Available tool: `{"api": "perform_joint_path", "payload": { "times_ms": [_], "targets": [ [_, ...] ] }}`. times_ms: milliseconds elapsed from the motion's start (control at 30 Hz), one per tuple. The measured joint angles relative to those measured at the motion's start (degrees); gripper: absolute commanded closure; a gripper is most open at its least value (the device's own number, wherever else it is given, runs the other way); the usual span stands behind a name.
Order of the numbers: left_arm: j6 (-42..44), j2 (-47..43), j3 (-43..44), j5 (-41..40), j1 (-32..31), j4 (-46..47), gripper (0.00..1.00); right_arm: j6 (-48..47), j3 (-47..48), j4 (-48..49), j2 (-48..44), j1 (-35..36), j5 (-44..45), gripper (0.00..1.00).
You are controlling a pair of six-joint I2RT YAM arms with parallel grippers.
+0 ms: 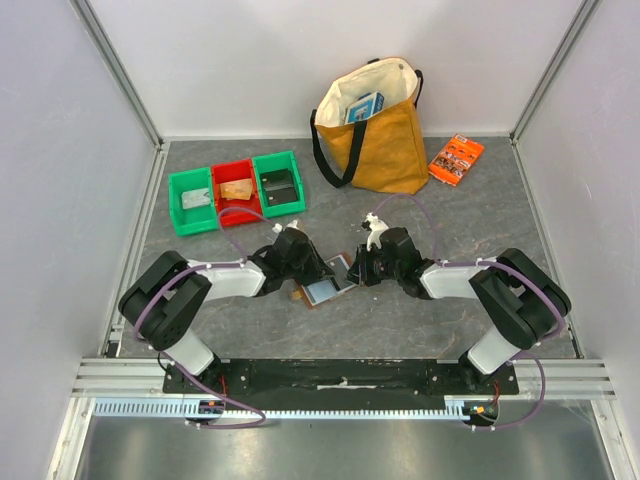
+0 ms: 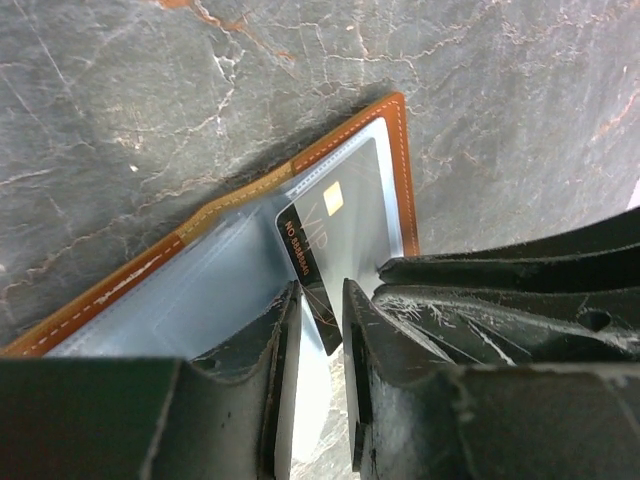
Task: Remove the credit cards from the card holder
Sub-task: Remove the credit card from the card holder.
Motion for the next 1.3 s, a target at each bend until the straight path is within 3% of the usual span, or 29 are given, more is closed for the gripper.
{"api": "perform_joint_path", "payload": {
  "times_ms": [200, 400, 1300],
  "targets": [
    [0.2, -1.8, -0.5, 0.9, 0.0, 1.1, 0.73, 0.3, 0.0, 0.3, 0.0, -0.1, -0.2, 0.76],
    [0.7, -2.1, -1.3, 1.1, 0.3, 2.3, 0.98, 0.4, 0.0, 0.6, 0.0, -0.5, -0.7, 0.76],
    [-0.7, -9.0, -6.6, 1.6, 2.1, -1.2, 0.98, 3.6, -0.8, 3.3, 2.7, -4.8, -5.7, 0.76]
  ]
}}
